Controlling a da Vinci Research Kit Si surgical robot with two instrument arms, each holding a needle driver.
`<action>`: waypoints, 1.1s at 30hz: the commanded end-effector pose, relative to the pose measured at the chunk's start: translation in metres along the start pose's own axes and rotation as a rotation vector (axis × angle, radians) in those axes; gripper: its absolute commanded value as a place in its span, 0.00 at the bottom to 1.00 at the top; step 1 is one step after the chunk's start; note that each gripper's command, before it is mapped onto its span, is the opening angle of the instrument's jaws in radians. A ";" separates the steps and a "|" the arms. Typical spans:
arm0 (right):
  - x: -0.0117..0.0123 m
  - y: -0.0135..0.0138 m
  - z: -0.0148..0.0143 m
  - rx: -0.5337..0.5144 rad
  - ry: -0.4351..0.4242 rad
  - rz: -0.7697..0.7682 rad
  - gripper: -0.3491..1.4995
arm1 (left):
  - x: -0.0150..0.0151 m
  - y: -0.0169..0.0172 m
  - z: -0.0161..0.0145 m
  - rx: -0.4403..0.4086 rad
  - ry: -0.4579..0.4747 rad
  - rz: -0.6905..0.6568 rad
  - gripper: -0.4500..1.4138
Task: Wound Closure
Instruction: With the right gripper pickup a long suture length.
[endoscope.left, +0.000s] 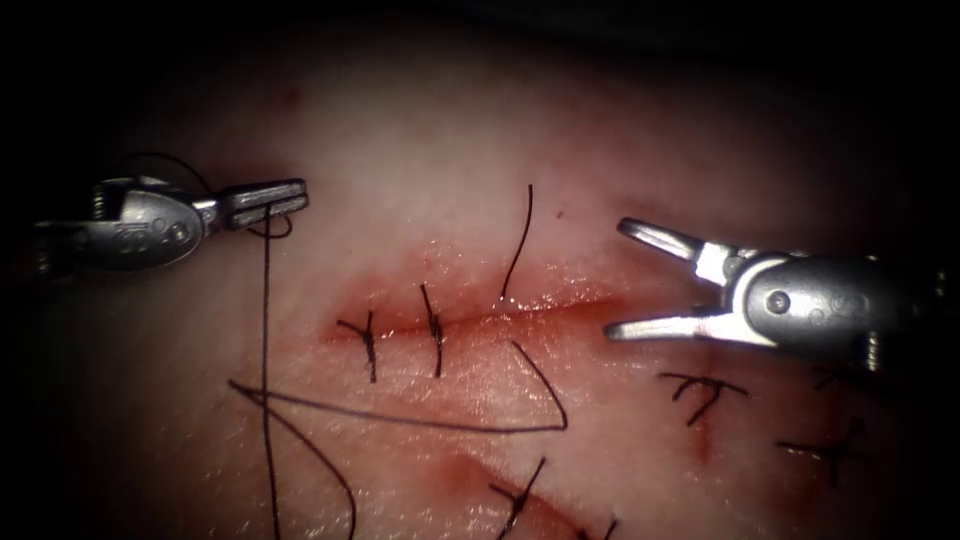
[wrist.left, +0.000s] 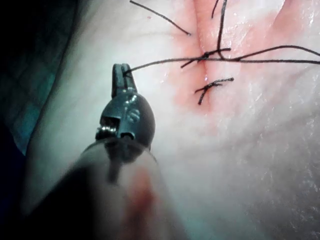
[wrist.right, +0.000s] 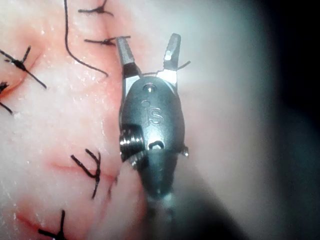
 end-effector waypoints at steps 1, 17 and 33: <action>-0.0002 -0.0005 0.0013 0.003 0.004 -0.003 0.86 | -0.0008 -0.0004 0.0006 0.019 -0.020 -0.029 0.14; -0.0049 -0.0025 -0.0001 0.026 0.003 0.003 0.83 | -0.0057 -0.0034 -0.0193 0.237 -0.196 -0.300 0.64; -0.0059 -0.0036 0.0001 0.024 0.006 0.017 0.80 | 0.0118 0.0157 -0.0066 -0.112 0.248 -0.682 0.49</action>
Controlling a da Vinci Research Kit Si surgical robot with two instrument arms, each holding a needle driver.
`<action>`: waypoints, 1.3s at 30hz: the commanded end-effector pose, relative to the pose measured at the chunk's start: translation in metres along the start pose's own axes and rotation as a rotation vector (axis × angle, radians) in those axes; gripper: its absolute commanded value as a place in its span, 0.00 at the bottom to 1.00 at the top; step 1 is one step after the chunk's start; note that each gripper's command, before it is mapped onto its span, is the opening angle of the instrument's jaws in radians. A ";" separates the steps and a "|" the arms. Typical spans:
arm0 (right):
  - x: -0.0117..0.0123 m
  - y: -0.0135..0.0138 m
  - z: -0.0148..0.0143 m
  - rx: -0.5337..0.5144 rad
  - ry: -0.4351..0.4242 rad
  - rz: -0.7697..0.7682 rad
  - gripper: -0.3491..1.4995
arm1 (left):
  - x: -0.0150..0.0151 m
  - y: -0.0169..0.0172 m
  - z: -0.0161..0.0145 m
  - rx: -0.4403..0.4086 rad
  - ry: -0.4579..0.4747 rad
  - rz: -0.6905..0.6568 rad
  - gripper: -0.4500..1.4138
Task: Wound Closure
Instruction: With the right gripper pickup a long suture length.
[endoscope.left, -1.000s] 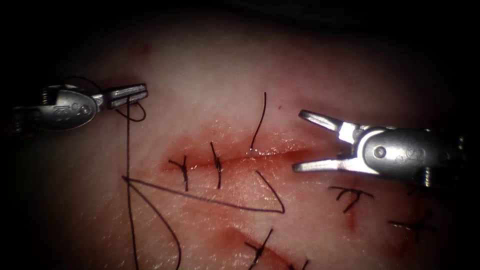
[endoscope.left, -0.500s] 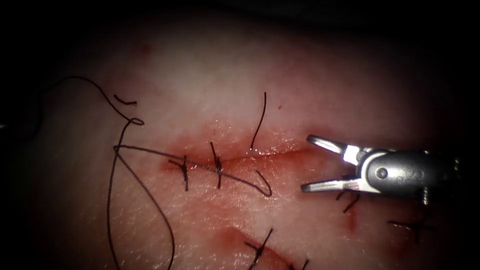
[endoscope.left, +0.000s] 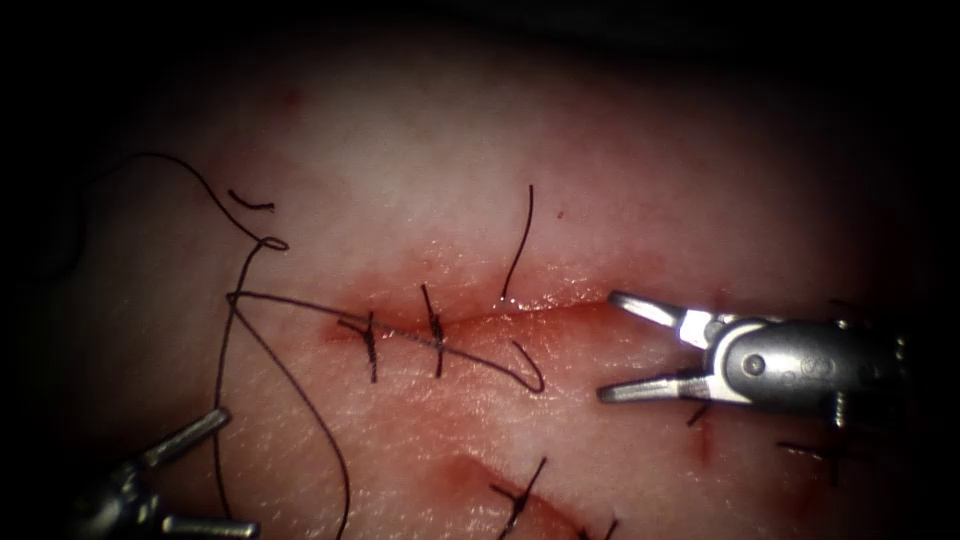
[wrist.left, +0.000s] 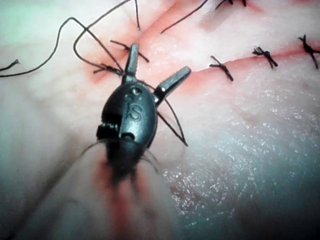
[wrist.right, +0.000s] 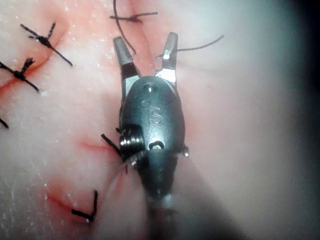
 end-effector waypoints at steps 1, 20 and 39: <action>-0.0003 -0.0003 0.0010 0.001 0.003 0.000 0.80 | -0.0020 0.0004 0.0022 -0.019 -0.003 -0.020 0.49; -0.0007 -0.0015 0.0016 0.003 0.002 -0.012 0.80 | -0.0120 -0.0052 0.0024 0.092 -0.145 -0.177 0.47; -0.0015 -0.0030 0.0027 0.007 -0.005 -0.029 0.73 | -0.0154 -0.0067 0.0026 -0.044 -0.103 -0.440 0.45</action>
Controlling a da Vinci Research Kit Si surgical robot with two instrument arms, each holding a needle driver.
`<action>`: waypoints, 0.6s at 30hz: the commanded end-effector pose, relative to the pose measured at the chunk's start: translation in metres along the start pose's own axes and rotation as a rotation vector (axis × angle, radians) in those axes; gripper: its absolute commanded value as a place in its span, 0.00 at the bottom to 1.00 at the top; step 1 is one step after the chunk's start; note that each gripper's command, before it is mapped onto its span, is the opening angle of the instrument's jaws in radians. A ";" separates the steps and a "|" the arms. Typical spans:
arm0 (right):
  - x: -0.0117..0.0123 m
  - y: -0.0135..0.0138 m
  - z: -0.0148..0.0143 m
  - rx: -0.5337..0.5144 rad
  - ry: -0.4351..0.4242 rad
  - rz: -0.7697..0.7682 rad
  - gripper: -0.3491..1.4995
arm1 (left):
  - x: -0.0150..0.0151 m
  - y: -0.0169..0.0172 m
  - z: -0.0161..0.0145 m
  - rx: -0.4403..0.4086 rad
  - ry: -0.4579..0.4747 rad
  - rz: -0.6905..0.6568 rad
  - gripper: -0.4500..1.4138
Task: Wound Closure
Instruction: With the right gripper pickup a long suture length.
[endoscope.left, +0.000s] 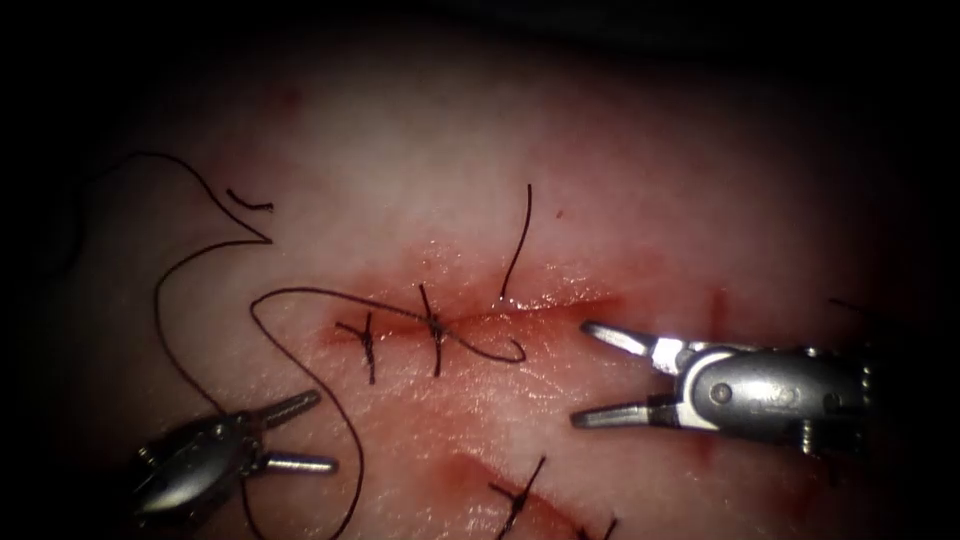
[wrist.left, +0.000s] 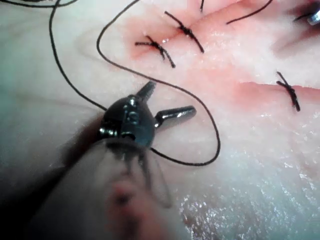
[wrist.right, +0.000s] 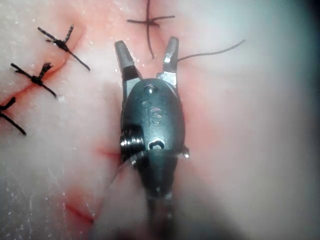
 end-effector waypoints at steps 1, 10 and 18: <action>-0.0004 -0.0005 0.0013 0.002 0.000 -0.003 0.73 | -0.0003 -0.0002 0.0008 -0.032 0.019 -0.020 0.45; -0.0009 -0.0013 0.0017 0.012 -0.014 -0.013 0.67 | 0.0010 0.0006 0.0016 -0.136 0.039 -0.126 0.46; -0.0008 -0.0015 0.0018 0.012 -0.014 -0.014 0.60 | 0.0006 0.0003 0.0036 -0.128 0.047 -0.162 0.49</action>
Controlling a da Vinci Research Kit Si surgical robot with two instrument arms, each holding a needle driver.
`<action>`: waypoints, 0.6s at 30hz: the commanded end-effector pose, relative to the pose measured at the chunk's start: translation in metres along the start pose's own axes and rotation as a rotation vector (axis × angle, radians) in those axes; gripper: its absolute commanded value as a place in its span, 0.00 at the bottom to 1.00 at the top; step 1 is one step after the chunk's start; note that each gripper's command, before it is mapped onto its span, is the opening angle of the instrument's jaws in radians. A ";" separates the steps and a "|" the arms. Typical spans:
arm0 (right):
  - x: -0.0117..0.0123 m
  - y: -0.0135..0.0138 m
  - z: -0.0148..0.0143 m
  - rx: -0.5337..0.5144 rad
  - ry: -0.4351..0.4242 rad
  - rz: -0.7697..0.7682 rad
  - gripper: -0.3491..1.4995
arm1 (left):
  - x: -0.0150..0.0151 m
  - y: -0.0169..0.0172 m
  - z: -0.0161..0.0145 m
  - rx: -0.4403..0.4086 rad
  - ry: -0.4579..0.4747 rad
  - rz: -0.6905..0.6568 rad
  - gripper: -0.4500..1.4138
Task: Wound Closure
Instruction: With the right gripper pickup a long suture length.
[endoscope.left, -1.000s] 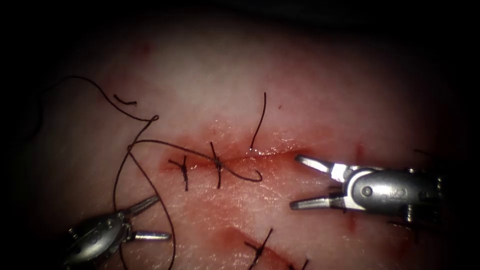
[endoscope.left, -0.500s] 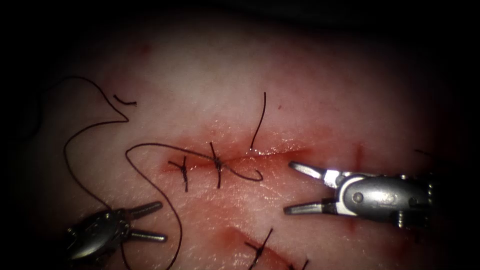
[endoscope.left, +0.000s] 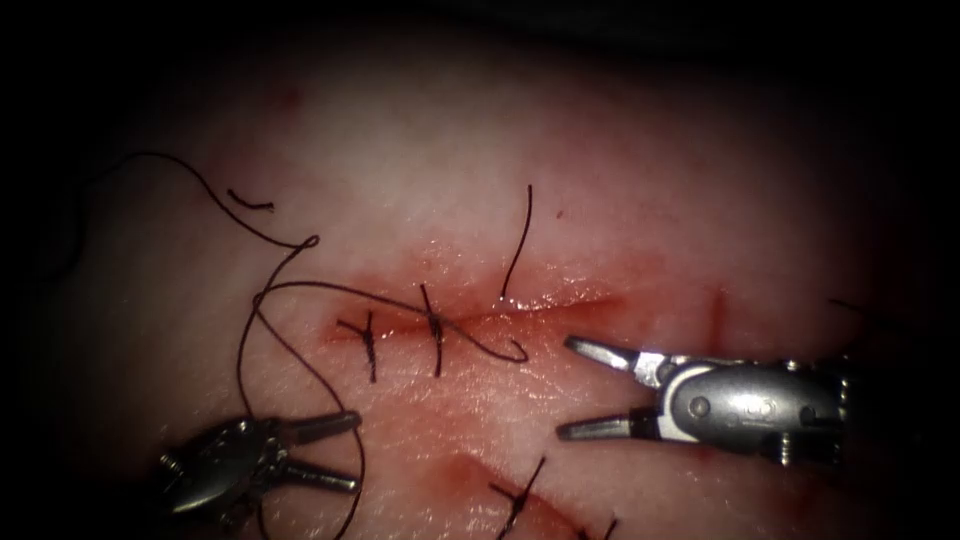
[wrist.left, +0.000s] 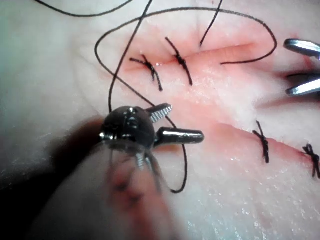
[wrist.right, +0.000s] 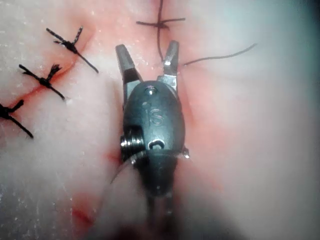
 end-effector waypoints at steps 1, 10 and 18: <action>-0.0002 -0.0004 0.0010 0.002 0.003 -0.001 0.60 | -0.0003 -0.0009 0.0006 0.007 -0.004 0.000 0.49; 0.0000 -0.0009 0.0009 0.004 0.006 -0.004 0.52 | -0.0035 -0.0031 -0.0007 0.048 -0.092 0.038 0.40; -0.0002 -0.0012 0.0009 0.005 0.007 -0.007 0.54 | -0.0002 -0.0023 -0.0010 -0.128 -0.338 0.443 0.32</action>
